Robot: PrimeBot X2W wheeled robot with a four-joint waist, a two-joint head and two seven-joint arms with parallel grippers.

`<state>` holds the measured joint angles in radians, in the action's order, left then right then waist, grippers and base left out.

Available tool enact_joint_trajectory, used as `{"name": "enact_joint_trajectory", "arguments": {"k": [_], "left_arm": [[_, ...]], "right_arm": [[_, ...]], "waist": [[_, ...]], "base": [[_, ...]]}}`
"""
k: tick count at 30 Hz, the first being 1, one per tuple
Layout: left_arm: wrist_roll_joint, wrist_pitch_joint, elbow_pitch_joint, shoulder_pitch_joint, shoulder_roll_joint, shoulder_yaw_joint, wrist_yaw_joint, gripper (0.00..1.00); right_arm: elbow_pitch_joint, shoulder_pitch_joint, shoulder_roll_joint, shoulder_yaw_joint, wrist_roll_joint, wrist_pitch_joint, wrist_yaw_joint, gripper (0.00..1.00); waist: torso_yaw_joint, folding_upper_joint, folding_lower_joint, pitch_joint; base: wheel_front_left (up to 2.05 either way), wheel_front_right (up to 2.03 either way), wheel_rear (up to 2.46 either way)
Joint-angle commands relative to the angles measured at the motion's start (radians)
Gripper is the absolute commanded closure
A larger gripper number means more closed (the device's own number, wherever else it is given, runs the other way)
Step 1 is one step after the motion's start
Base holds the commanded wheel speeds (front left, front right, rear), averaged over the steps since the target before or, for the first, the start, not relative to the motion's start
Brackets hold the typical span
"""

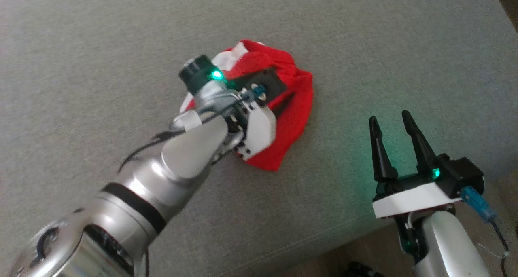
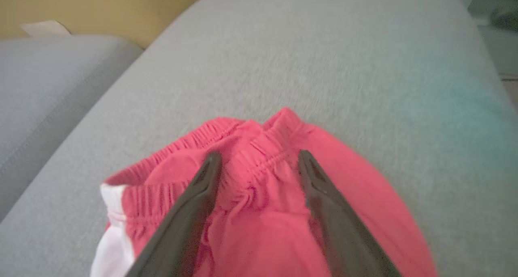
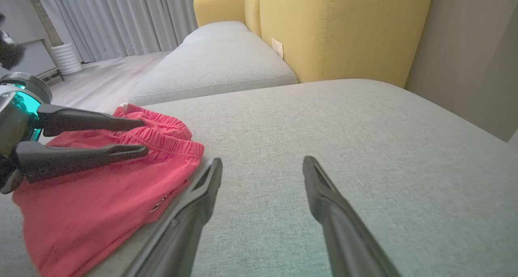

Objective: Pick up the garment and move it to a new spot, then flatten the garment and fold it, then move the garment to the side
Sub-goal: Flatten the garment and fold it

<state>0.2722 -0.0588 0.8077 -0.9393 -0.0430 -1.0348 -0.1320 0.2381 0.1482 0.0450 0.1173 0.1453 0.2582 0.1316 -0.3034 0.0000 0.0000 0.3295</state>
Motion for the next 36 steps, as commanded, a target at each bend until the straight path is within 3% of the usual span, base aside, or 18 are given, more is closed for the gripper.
{"name": "enact_joint_trajectory", "arguments": {"k": [1,4,5,6,7,15,18,21,25,29,36], "left_arm": [[-0.002,0.020,0.018,-0.054,-0.007,0.012,0.004,0.00],[0.028,0.095,0.103,-0.059,-0.007,-0.011,0.003,0.00],[0.039,0.121,0.120,-0.058,-0.007,-0.023,0.003,0.34],[0.052,0.135,0.126,-0.058,-0.007,-0.034,0.002,0.76],[0.071,0.142,0.123,-0.054,-0.007,-0.046,0.002,1.00],[0.173,-0.069,-0.004,-0.131,-0.007,-0.078,0.002,1.00],[0.177,-0.160,-0.052,-0.199,-0.007,-0.060,0.026,1.00],[0.172,-0.198,-0.119,-0.267,-0.007,-0.017,0.068,1.00],[0.171,-0.202,-0.236,-0.278,-0.007,0.056,0.079,1.00],[0.139,-0.203,-0.342,-0.135,-0.028,0.135,0.066,1.00],[0.042,-0.203,-0.418,0.279,-0.102,0.246,0.055,1.00]], "right_arm": [[-0.031,0.019,0.005,0.023,0.008,0.004,-0.001,0.00],[-0.026,0.022,0.005,0.024,0.012,0.004,-0.001,0.00],[-0.025,0.021,0.005,0.021,0.011,0.004,-0.001,0.00],[-0.025,0.020,0.005,0.018,0.011,0.004,-0.001,0.00],[-0.024,0.019,0.005,0.015,0.011,0.004,-0.001,0.00],[-0.011,0.004,0.005,0.007,0.003,0.004,-0.001,0.00],[-0.005,-0.005,0.005,0.009,0.000,0.004,-0.001,0.00],[0.001,-0.017,0.005,0.002,-0.008,0.004,-0.001,0.00],[0.001,-0.031,0.005,-0.017,-0.017,0.004,-0.001,0.00],[-0.007,-0.043,0.005,-0.030,-0.027,0.004,-0.001,0.00],[-0.022,-0.041,0.005,-0.047,-0.042,0.004,-0.001,0.00]], "waist": [[-0.022,0.0000,0.0000,0.016],[-0.031,0.0000,0.0000,0.008],[-0.032,0.0000,0.0000,0.004],[-0.032,0.0000,0.0000,0.000],[-0.031,0.0000,0.0000,-0.005],[-0.009,0.0000,0.0000,-0.080],[-0.003,0.0000,0.0000,-0.122],[0.008,0.0000,0.0000,-0.159],[0.029,0.0000,0.0000,-0.176],[0.062,0.0000,0.0000,-0.173],[0.107,0.0000,0.0000,-0.137]], "base": [[0.00,0.00,0.00],[0.00,0.00,0.00],[0.00,0.00,0.00],[0.00,0.00,0.00],[0.00,0.00,0.00],[0.00,0.00,0.00],[0.00,0.00,0.00],[0.00,0.00,0.00],[0.00,0.00,0.00],[0.00,0.00,0.00],[0.00,0.00,0.00]]}}
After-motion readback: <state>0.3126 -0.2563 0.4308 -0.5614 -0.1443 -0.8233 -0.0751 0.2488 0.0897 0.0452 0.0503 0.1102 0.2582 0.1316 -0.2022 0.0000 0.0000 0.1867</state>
